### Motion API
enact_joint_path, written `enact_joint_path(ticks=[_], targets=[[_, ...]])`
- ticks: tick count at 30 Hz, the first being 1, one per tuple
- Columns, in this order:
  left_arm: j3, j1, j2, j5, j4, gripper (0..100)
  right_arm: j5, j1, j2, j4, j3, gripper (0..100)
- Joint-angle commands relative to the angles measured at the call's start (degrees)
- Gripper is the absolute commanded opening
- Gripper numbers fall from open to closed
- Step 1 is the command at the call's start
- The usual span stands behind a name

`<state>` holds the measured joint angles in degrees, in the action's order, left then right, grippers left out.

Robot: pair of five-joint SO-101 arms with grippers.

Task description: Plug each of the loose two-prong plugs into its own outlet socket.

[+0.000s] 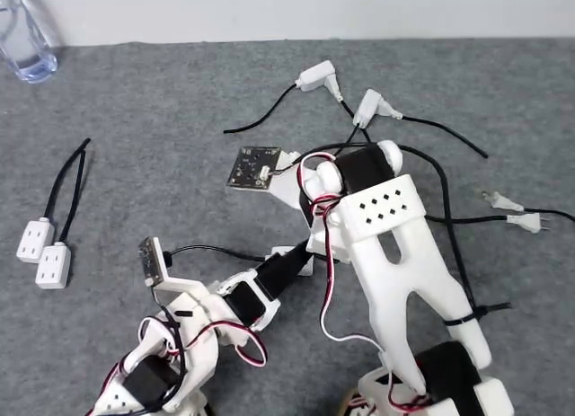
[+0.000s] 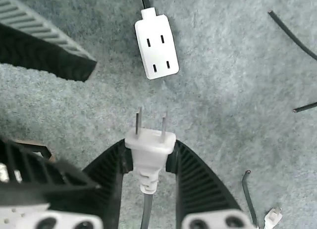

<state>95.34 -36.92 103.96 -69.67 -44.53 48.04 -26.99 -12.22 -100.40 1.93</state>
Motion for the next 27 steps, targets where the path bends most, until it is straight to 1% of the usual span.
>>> enact_joint_path(ticks=[1,6,11,16,20,27], targets=[[1.1,-0.4,0.1,0.1,-1.6,27,-1.4,-4.9,-2.7,-2.5,-5.7,0.9],[1.1,-0.4,0.1,0.1,-1.8,27,-2.9,-8.3,-3.6,-2.5,-6.9,0.9],[1.1,0.2,0.2,0.0,-1.7,27,-2.6,-7.7,-5.7,-2.5,-6.4,0.9],[1.1,7.6,0.3,-0.1,2.1,27,-0.5,-3.8,-5.9,-2.4,-3.5,0.9],[1.1,7.6,0.1,-0.1,2.3,27,-0.5,-3.8,-6.4,-2.3,-3.4,0.9],[1.1,7.6,0.1,-0.1,2.3,27,-0.9,-6.5,-6.5,-2.3,-3.4,0.9]])
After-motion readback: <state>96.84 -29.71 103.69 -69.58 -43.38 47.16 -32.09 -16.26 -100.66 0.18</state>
